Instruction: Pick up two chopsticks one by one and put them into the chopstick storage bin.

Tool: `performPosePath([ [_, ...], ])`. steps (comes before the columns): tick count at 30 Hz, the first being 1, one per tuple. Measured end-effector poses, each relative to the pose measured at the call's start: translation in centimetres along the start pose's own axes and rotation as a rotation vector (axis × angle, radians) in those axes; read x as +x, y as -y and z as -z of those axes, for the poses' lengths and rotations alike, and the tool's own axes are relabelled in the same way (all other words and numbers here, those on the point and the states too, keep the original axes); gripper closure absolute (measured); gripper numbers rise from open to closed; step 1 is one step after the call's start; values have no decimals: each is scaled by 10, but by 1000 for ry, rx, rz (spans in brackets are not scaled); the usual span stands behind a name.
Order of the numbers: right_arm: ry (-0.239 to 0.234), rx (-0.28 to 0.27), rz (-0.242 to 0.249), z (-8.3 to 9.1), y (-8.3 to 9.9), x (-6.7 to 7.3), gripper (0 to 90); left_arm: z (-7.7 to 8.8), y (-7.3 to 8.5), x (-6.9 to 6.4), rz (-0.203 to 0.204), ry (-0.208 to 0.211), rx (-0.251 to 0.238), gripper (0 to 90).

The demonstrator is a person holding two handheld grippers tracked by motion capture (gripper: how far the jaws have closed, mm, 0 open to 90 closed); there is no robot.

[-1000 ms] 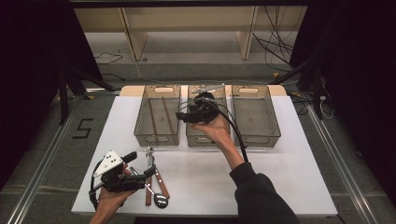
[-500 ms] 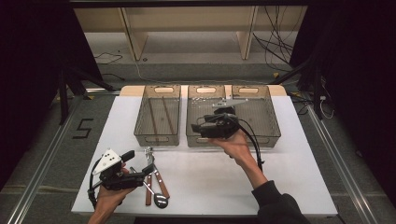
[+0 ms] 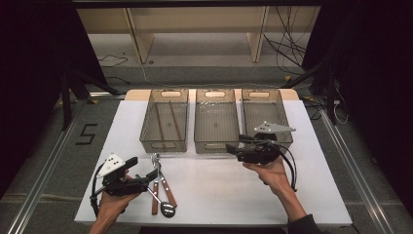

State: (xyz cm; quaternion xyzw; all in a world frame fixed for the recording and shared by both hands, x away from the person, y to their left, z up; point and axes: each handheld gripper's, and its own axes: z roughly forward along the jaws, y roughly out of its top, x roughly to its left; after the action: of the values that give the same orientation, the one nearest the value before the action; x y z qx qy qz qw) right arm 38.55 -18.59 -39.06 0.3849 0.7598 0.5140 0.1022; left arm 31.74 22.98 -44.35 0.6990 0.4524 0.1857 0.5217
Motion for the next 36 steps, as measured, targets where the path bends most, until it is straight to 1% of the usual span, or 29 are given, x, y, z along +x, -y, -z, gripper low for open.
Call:
performPosePath([
  [1,2,0,-5,3,3,-1,322,0,0,0,8,0,-5,63],
  [4,10,-13,-8,10,10,-2,321,1,-1,1,1,-5,2,63],
  [11,19,-34,-20,24,26,-4,317,0,-1,3,8,-8,3,63],
  [14,28,-39,-20,29,32,-5,317,-1,-2,3,1,-9,8,63],
  [15,30,-40,-20,31,35,-5,316,-1,-2,3,-9,-8,16,63],
  [18,42,-37,-20,35,41,-5,314,-2,-2,2,-18,-11,21,63],
  [22,47,-50,-29,42,49,-6,313,0,-1,4,-11,-10,26,63],
  [25,62,-61,-33,47,55,-7,311,1,-1,4,-11,-6,24,63],
  [29,67,-75,-48,53,63,-7,311,0,-1,4,-12,0,29,63],
  [31,79,-72,-41,56,67,-6,310,0,-1,4,-14,3,32,63],
  [36,83,-74,-34,59,75,-3,303,-1,0,3,-16,9,40,63],
])
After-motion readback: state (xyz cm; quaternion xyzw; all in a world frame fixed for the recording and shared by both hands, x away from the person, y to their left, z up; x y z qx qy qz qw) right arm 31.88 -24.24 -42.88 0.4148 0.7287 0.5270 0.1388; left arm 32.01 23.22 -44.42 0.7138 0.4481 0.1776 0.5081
